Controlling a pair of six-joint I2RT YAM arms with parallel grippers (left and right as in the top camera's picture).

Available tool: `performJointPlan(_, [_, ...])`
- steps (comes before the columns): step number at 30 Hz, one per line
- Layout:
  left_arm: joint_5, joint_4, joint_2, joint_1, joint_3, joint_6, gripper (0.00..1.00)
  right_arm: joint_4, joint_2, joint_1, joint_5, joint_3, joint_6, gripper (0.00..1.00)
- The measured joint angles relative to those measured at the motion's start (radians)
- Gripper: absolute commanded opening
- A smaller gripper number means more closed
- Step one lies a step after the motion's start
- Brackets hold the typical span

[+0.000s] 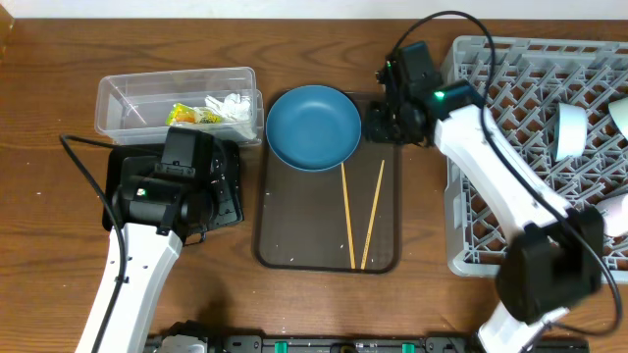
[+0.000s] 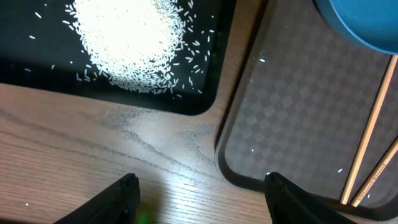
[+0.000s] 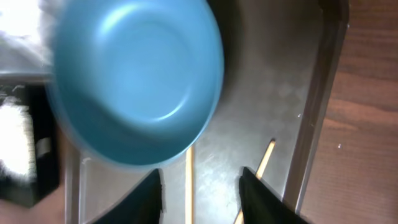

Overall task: Sort waste into correct bins and load items into the dishwasher rack
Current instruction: 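Reach the right gripper to the blue plate and grasp its rim, then lift the blue plate with the right gripper and carry it toward the rack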

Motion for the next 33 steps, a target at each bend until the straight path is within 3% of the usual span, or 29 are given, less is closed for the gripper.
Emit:
performJointPlan(8, [0.000, 0.000, 0.000, 0.000, 0.000, 0.000, 0.67, 0.083, 0.161, 0.030, 0.075, 0.009, 0.079, 0.31])
performJointPlan(22, [0.000, 0.000, 0.000, 0.000, 0.000, 0.000, 0.67, 0.124, 0.176, 0.100, 0.158, 0.010, 0.152, 0.32])
performJointPlan(33, [0.000, 0.002, 0.000, 0.000, -0.004, 0.000, 0.67, 0.149, 0.238, 0.100, 0.199, 0.011, 0.275, 0.08])
